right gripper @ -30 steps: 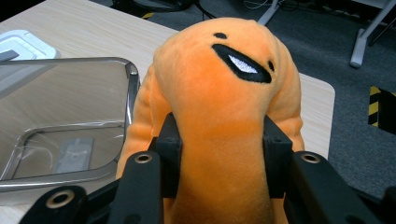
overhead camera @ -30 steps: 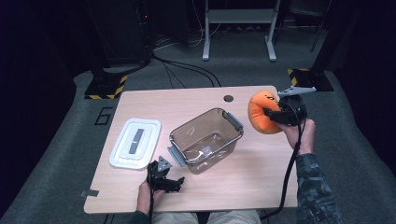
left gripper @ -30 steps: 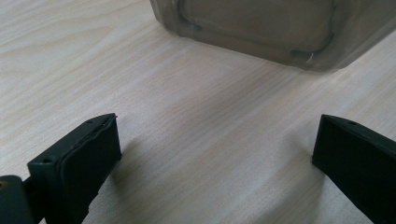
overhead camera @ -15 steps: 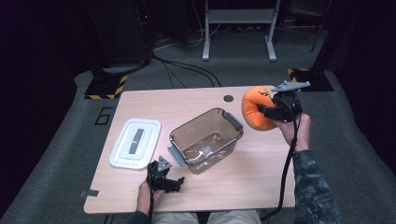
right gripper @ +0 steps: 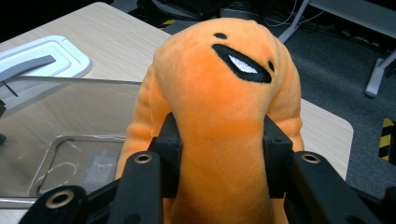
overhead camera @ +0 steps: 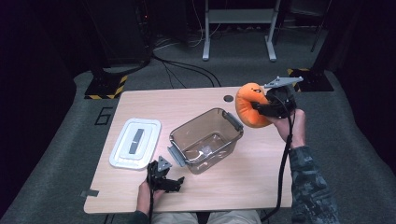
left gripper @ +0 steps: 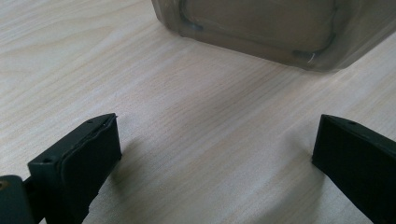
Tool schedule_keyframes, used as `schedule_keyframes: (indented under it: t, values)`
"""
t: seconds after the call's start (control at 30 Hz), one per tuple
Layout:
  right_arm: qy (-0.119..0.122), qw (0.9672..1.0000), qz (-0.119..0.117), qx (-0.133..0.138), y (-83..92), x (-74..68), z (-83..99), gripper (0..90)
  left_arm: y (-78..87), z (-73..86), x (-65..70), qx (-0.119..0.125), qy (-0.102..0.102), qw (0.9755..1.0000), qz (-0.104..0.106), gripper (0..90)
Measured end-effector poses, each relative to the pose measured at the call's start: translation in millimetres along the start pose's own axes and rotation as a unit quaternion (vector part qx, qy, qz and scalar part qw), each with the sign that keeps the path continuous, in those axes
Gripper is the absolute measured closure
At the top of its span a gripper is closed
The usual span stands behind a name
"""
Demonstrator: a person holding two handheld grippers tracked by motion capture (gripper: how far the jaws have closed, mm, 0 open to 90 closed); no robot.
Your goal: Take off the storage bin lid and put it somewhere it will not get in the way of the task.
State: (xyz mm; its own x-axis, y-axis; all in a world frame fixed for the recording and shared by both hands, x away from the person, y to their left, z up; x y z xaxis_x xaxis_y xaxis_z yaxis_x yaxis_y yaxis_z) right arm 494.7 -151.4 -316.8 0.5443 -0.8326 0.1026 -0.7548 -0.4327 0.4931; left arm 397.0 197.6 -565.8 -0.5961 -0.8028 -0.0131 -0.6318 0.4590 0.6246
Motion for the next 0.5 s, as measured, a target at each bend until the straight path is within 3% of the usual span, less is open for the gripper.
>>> schedule_keyframes:
  t: [0.3, 0.5]
  values:
    - [0.022, 0.9997, -0.013, -0.004, -4.8, -9.2, -9.8, 60.3, -0.3, -0.1, 0.3, 0.002, 0.003, 1.0000, -0.002, 0.8]
    - [0.024, 0.9995, -0.018, -0.006, -9.2, -14.7, -13.1, 60.3, 0.1, 0.1, 0.0, -0.001, 0.000, 1.0000, -0.002, 0.8]
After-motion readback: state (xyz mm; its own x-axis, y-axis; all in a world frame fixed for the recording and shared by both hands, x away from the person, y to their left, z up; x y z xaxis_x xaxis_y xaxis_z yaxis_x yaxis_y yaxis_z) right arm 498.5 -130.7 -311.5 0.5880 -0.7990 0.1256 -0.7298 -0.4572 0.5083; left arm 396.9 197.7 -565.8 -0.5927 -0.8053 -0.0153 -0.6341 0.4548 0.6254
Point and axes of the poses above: each handheld gripper's, and its own axes: y roughly backward along the jaws, z roughly out of its underside, x roughly to its right, the point moved 5 cm from there along -y, roughly forward along the jaws, and after that the axes turned 6 degrees about x, right-handed, at the moved point
